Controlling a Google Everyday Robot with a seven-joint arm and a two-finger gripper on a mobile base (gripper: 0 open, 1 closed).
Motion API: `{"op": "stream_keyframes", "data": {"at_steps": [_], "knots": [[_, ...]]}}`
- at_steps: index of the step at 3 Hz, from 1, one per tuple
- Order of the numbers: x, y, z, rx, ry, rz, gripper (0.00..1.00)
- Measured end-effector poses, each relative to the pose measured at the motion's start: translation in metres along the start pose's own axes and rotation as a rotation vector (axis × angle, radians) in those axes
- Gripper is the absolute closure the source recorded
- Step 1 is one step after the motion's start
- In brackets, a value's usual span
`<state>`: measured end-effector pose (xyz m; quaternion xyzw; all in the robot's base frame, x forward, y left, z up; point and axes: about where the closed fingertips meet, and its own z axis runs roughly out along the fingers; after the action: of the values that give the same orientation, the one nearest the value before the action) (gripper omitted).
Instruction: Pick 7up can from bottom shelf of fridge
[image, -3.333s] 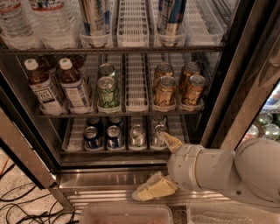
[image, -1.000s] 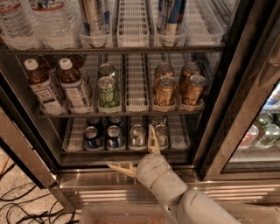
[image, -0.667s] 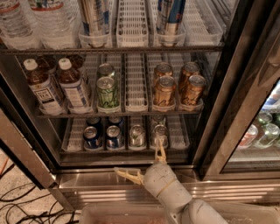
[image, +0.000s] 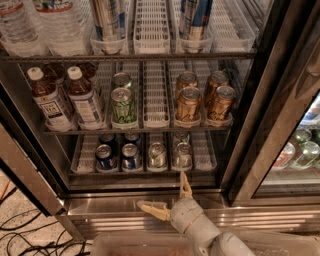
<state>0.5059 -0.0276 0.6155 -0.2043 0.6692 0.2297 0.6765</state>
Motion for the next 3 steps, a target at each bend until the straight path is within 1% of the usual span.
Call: {"op": "stream_keyframes", "data": {"at_steps": [1, 2, 3], "knots": [[-0.003, -0.003, 0.005, 0.011, -0.013, -0.003, 0.00], [-0.002, -0.015, 0.019, 0.049, -0.043, -0.016, 0.00], [0.001, -0.023, 0.033, 0.081, -0.045, -0.054, 0.00]]}}
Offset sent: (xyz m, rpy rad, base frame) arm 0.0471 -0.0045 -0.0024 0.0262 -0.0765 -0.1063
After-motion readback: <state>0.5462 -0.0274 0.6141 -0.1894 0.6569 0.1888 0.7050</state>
